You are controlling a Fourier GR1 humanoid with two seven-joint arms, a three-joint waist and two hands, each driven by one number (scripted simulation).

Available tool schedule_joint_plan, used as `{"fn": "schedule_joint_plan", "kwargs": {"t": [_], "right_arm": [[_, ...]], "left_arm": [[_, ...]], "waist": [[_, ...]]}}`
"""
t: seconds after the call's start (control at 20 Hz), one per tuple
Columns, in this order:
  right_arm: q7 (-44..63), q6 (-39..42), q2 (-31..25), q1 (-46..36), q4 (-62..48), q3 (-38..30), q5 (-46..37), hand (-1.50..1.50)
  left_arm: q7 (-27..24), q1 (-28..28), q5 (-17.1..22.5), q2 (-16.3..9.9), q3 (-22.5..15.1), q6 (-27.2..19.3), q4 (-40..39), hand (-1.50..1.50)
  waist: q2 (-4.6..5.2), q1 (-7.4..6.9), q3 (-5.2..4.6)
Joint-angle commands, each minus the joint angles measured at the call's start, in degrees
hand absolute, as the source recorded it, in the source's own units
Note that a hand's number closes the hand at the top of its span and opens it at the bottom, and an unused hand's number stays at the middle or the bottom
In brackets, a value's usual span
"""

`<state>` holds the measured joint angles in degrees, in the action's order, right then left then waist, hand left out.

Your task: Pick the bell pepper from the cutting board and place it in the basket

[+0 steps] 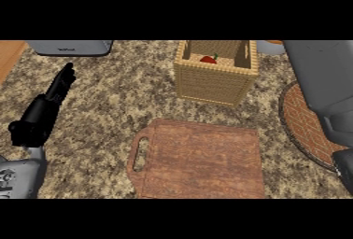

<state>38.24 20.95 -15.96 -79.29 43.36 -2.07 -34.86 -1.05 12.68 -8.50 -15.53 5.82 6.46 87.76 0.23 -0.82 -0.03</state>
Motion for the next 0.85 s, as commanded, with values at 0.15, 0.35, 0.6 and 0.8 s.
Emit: {"fn": "schedule_joint_plan", "kwargs": {"t": [0.15, 0.35, 0.6, 0.8], "right_arm": [[-0.6, -17.8, 1.6, 0.2, 2.0, -9.2, 3.0, -1.5], [-1.2, -24.9, -3.3, 0.6, 3.1, -14.3, 3.5, -1.5], [-1.1, -32.0, -4.5, 5.9, 6.1, -16.5, 2.9, -1.5], [-2.8, -31.2, -11.0, 11.5, 11.0, -21.0, 5.8, -1.5]], "left_arm": [[-2.4, -1.0, -0.7, 0.5, 0.0, -0.4, -1.3, 0.0], [1.4, 0.6, -1.0, 0.7, -1.1, -0.4, 1.7, 0.0], [1.6, 2.6, -0.8, 0.4, 1.1, -1.4, -2.0, 0.0], [2.1, -1.0, 1.3, -1.4, 2.2, 1.2, 2.4, 0.0]], "waist": [[0.2, -0.28, 0.01], [-0.08, -0.05, 0.09], [-0.16, 1.01, 0.04], [-0.57, 1.52, 0.07]]}}
